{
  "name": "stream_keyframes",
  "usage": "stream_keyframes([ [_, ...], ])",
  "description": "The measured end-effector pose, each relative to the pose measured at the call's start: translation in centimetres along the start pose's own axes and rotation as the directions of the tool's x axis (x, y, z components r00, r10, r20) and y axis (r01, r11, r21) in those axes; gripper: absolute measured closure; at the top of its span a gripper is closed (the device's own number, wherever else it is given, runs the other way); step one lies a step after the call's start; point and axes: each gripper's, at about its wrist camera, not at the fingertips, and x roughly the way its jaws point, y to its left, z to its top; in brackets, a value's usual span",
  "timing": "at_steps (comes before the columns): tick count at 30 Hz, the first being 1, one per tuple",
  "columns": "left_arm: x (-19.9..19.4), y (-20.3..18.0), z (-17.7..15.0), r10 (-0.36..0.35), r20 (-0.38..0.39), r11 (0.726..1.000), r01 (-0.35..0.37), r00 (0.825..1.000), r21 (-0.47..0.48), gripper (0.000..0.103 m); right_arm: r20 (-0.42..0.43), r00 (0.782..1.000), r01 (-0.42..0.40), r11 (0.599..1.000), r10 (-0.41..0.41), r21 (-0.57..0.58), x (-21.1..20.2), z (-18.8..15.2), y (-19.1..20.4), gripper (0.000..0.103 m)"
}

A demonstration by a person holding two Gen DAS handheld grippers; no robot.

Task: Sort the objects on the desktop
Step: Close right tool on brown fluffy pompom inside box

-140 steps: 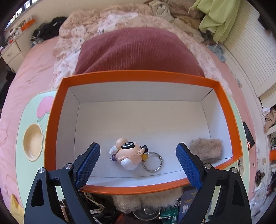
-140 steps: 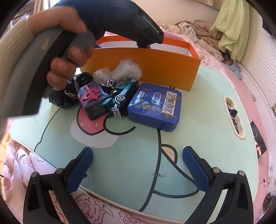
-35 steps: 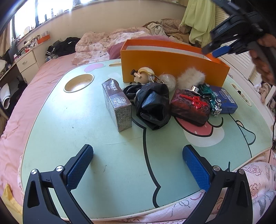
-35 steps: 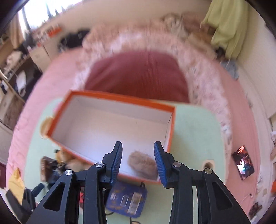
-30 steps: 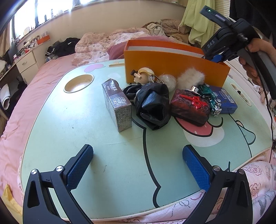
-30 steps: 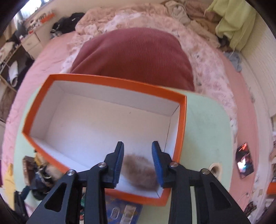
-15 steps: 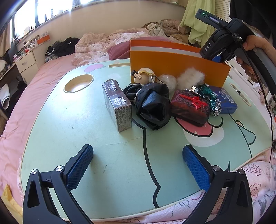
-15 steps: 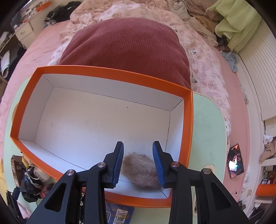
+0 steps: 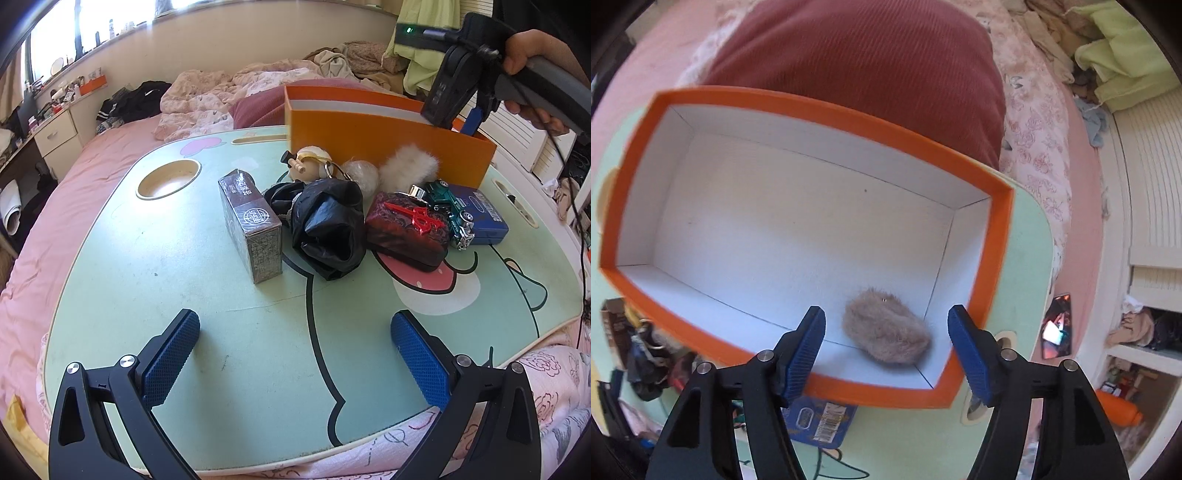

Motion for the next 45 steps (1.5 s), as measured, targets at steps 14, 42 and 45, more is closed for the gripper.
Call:
stream_keyframes([
  [14, -0.3, -0.1, 0.1, 0.02, 0.007, 0.999, -0.02, 1.0, -0.029, 0.0, 0.178, 0.969, -0.189, 0.979, 0.172, 0.082, -3.3, -1.1, -2.6, 0.1],
  [42, -0.4, 0.1, 0.1, 0.051, 0.016, 0.996, -0.05, 0.999, -0.072, 0.0, 0.331, 0.909, -0.298, 0.951, 0.254, 0.088, -8.6, -4.6, -4.7, 0.099],
  [45, -0.4, 0.1, 0.1, 0.06, 0.018, 0.995, -0.058, 0.998, -0.083, 0.0, 0.382, 0.877, -0.324, 0.946, 0.292, 0.022, -10.7, -6.6, -3.7, 0.099],
])
